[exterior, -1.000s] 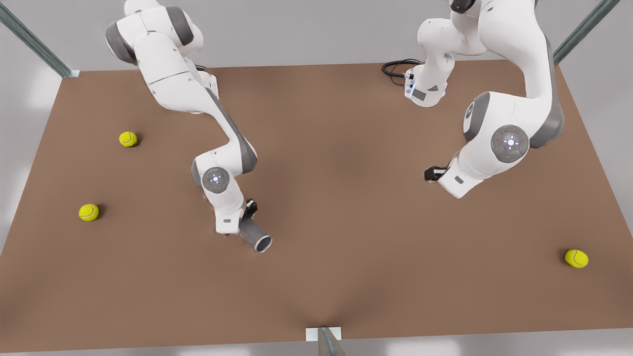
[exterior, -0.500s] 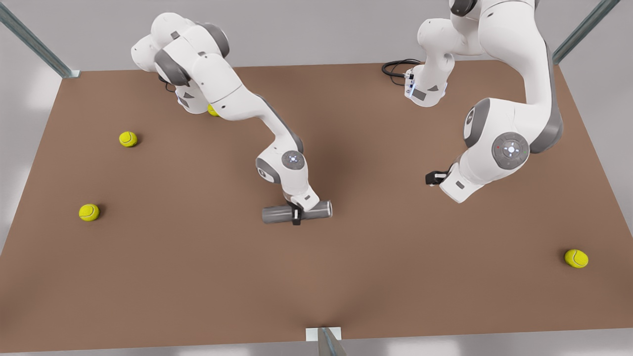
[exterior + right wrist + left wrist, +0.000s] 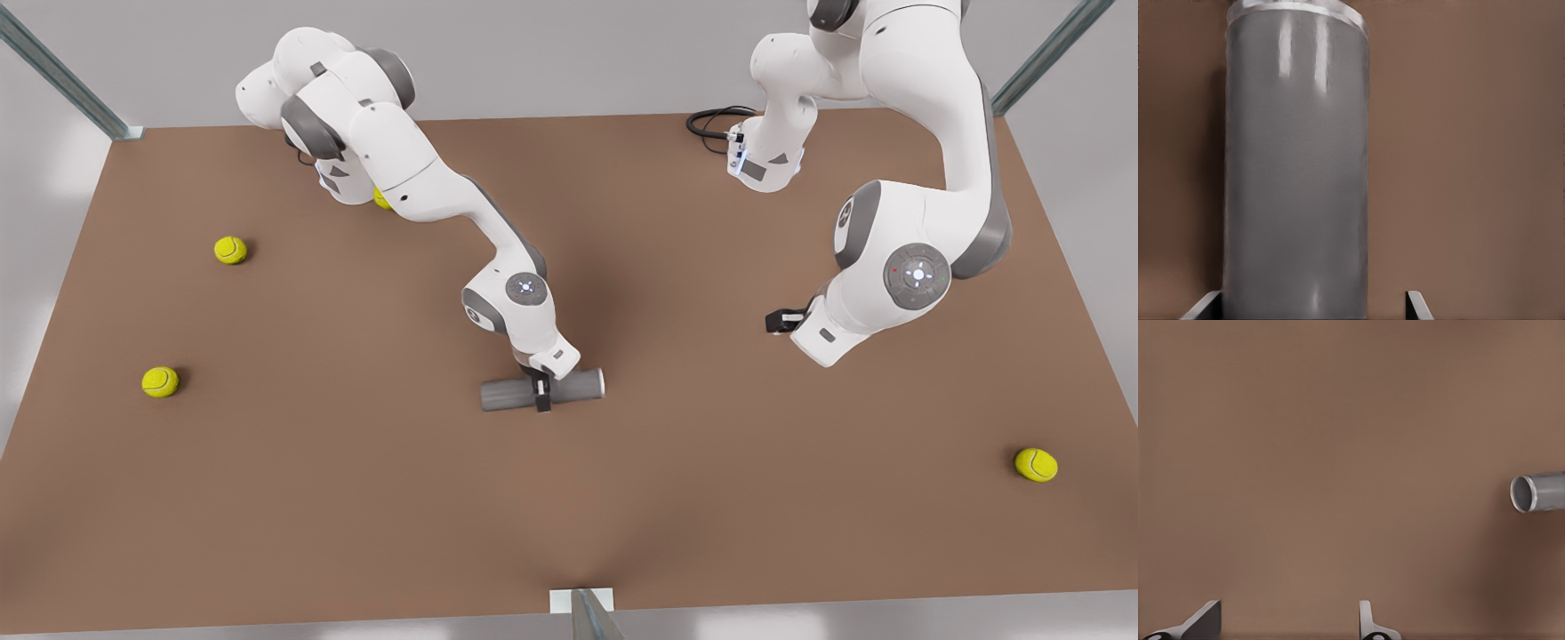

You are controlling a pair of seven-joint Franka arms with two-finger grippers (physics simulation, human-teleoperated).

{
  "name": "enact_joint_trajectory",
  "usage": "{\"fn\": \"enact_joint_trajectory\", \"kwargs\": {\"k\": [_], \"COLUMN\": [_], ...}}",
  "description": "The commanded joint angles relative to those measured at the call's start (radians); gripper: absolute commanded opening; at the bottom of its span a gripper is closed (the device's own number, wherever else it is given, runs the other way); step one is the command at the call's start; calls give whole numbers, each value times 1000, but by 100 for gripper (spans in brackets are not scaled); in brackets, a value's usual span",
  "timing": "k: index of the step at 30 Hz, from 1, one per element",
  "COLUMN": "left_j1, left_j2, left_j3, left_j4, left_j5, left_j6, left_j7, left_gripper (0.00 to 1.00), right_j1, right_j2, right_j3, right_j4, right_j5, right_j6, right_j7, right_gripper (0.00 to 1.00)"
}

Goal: Put the tennis tube upright

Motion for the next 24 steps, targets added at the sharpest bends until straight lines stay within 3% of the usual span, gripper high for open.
{"fn": "enact_joint_trajectory", "kwargs": {"k": [1,6,8,9,11,12,13,15,17,20,24], "left_j1": [0,-5,-2,-2,8,14,14,12,24,52,44], "left_j2": [-1,19,60,88,200,232,266,338,419,464,539], "left_j3": [0,0,-9,-9,-6,-6,-8,-54,-107,-133,-186], "left_j4": [0,7,51,103,249,255,255,254,200,155,160], "left_j5": [2,-70,-73,-75,-122,-181,-285,-375,-512,-610,-731], "left_j6": [-1,11,22,30,76,158,258,278,261,275,461], "left_j7": [2,3,0,2,9,51,52,74,281,453,454], "left_gripper": [100,100,100,100,100,100,100,100,100,100,100], "right_j1": [6,0,2,-44,-83,-107,-189,-345,-468,-476,-460], "right_j2": [-7,-108,-329,-419,-404,-389,-383,-341,-395,-533,-640], "right_j3": [0,38,65,42,-159,-288,-316,-314,-314,-316,-305], "right_j4": [-2,-21,-47,-18,106,136,128,128,105,116,145], "right_j5": [14,73,241,282,225,228,231,303,369,360,318], "right_j6": [-6,-154,-484,-680,-895,-912,-912,-909,-951,-1079,-1216], "right_j7": [-109,-109,-103,-71,121,320,481,578,566,647,705], "right_gripper": [100,100,100,100,100,100,100,100,100,100,100]}}
